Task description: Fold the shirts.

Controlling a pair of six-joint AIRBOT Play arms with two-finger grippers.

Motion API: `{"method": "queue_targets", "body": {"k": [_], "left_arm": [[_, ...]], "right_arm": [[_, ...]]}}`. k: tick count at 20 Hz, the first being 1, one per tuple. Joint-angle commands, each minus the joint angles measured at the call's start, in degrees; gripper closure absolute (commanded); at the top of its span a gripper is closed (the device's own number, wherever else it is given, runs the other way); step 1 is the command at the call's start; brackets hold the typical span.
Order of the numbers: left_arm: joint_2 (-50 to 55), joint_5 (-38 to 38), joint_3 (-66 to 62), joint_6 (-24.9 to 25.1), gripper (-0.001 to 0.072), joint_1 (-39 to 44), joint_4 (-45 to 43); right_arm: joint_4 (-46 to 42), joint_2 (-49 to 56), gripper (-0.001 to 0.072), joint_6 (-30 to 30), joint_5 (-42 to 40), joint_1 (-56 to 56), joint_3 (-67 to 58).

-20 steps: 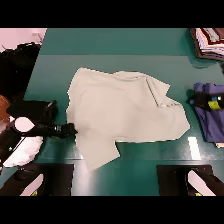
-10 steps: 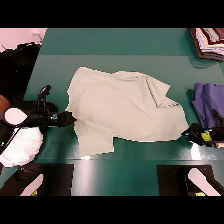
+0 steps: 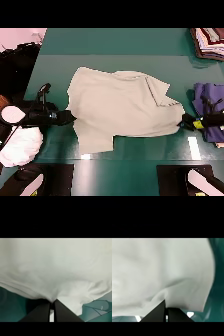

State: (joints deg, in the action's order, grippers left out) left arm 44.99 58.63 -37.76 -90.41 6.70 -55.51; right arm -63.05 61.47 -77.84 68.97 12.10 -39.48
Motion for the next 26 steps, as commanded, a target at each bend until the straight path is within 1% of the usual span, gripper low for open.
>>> {"method": "queue_targets", "body": {"k": [1,4,6,8,10,12,14,17,19,21,23,24,26], "left_arm": [[-0.07,4.94,-10.05,0.44,0.0681,-0.02,-2.64],[-0.07,9.27,-29.77,0.44,0.0681,-0.02,-7.23],[-0.07,10.40,-43.56,0.46,0.0681,-0.02,-9.11],[-0.07,10.43,-57.55,0.46,0.0681,-0.02,-9.73],[-0.07,10.43,-69.16,0.44,0.0681,-0.02,-9.97],[-0.07,9.18,-78.38,0.44,0.0681,-0.02,-10.12],[-0.07,6.84,-84.26,0.46,0.0682,-0.02,-10.12],[-0.04,5.81,-86.25,0.87,0.0682,-0.02,-10.12],[0.59,5.92,-84.98,0.98,0.0682,-0.02,-10.60],[0.79,5.95,-79.67,1.97,0.0682,-0.02,-13.53],[1.18,6.60,-71.65,1.95,0.0682,-0.02,-16.22],[2.21,7.28,-67.73,1.97,0.0681,-0.02,-16.31],[5.01,8.52,-60.76,2.29,0.0681,-0.02,-16.26]], "right_arm": [[0.39,-6.29,0.0693,-0.07,0.33,-3.82,-9.70],[0.46,-13.35,0.0693,-0.13,-1.36,-4.70,-23.67],[0.46,-17.42,0.0693,-0.33,-3.85,-4.70,-33.20],[0.26,-20.74,0.0693,-0.33,-5.97,-4.09,-41.88],[0.00,-22.93,0.0693,-0.33,-6.23,-2.71,-48.24],[0.02,-24.68,0.0693,-0.33,-5.68,-0.17,-52.74],[0.02,-25.00,0.0693,-0.33,-3.19,3.32,-56.94],[0.07,-22.47,0.0693,-0.79,3.85,7.74,-63.98],[0.09,-19.65,0.0694,-1.99,7.34,7.61,-67.63],[0.17,-15.91,0.0694,-3.34,10.67,5.77,-69.57],[0.04,-11.61,0.0694,-3.91,14.40,2.51,-69.59],[0.04,-8.92,0.0694,-5.29,16.41,0.42,-69.07],[-0.17,-4.37,0.0694,-5.90,17.70,-3.78,-65.57]]}}
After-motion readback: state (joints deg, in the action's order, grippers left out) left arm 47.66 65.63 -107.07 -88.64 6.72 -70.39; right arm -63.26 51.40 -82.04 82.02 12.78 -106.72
